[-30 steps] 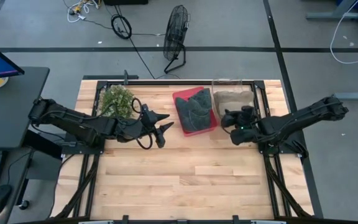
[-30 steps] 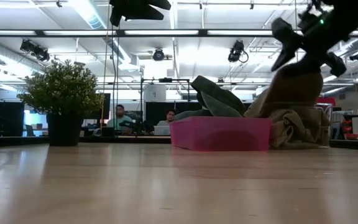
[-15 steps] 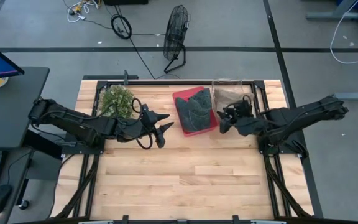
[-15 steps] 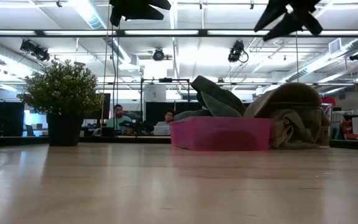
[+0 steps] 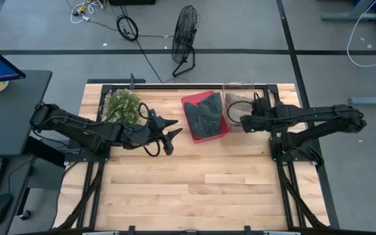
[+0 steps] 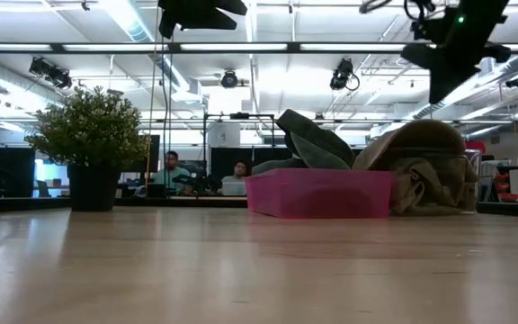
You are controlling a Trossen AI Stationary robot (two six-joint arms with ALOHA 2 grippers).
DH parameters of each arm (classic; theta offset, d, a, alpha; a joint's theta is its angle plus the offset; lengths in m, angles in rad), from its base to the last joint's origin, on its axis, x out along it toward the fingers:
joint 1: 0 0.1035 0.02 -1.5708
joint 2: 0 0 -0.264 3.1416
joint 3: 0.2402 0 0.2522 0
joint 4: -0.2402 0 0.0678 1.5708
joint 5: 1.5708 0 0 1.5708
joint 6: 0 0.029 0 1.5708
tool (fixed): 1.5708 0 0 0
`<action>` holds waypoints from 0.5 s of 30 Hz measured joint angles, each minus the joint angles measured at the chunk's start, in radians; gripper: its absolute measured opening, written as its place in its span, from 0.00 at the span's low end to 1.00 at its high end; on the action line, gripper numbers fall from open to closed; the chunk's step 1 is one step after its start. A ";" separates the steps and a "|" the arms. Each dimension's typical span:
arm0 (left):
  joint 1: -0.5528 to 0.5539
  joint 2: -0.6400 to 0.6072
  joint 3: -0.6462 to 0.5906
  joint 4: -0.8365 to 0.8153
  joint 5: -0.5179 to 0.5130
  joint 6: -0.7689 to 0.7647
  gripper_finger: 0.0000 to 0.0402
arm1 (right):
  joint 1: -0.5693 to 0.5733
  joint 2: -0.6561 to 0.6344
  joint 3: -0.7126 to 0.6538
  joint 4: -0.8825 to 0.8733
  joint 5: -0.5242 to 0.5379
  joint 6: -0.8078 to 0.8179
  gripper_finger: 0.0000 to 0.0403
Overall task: Pick & Place hat
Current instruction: Put the brown cap into the transparent bin
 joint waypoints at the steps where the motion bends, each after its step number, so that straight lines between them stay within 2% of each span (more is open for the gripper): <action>1: 0.000 0.000 0.000 0.000 0.000 0.000 0.44 | -0.020 0.007 0.000 -0.015 -0.007 0.013 0.02; 6: 0.000 0.000 0.000 0.000 0.000 0.000 0.44 | -0.123 0.063 0.000 0.001 -0.031 0.004 0.03; 10: 0.000 0.000 0.000 -0.001 0.000 0.002 0.44 | -0.198 0.148 0.000 0.060 -0.129 -0.111 0.01; 15: 0.000 0.000 0.000 -0.006 0.000 0.004 0.44 | -0.255 0.246 0.000 0.149 -0.092 -0.219 0.01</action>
